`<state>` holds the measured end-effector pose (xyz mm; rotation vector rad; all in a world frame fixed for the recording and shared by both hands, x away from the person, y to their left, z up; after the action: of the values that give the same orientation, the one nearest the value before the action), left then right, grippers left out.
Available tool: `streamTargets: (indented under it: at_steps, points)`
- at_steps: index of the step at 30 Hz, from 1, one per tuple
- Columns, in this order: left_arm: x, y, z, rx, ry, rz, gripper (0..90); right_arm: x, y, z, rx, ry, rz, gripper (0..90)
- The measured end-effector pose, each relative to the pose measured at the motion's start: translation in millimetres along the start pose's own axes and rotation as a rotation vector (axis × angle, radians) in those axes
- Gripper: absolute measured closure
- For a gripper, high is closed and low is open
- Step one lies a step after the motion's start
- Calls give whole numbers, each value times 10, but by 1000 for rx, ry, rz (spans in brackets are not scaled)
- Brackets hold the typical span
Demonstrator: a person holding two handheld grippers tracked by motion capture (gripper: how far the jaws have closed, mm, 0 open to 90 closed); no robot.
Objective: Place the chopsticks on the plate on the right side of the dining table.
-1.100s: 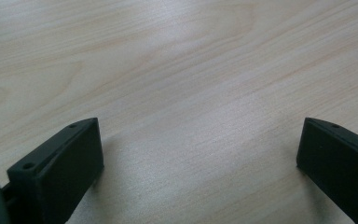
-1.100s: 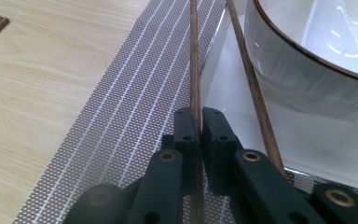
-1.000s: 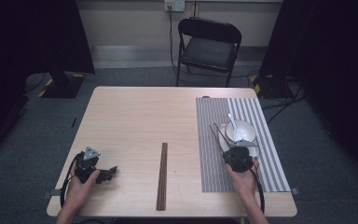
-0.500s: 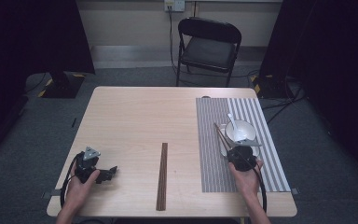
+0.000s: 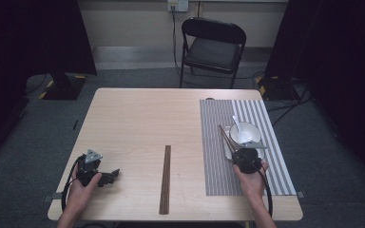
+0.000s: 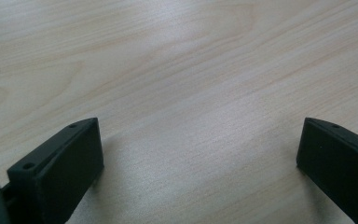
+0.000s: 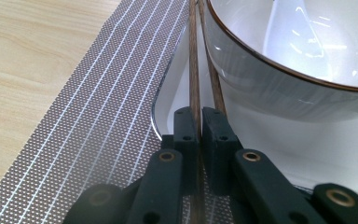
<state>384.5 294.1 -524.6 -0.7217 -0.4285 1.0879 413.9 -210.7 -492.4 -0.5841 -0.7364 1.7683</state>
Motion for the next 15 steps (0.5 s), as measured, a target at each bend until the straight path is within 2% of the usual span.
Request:
streamTargets:
  at_steps: [4, 13, 15]
  points:
    - [-2, 0, -1, -1, 0, 3, 0, 34, -2, -5, -8, 2, 27, 851]
    - [0, 0, 0, 0, 0, 0, 0, 10, 0, -15, -14, 6, 22, 846]
    - [0, 0, 0, 0, 0, 1, 0, 11, -3, -6, -16, 11, 24, 810]
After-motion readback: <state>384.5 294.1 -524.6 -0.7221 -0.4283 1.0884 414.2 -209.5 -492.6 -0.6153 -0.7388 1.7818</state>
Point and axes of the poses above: each handheld gripper's, and its own axes: z roughly backward along the jaws, y roughly out of its underside, x roughly to its left, the point moved 3 cm from there along -z, roughly forward along the jaws, and after that the axes turned 2 degrees about z, right-handed, at the moved point
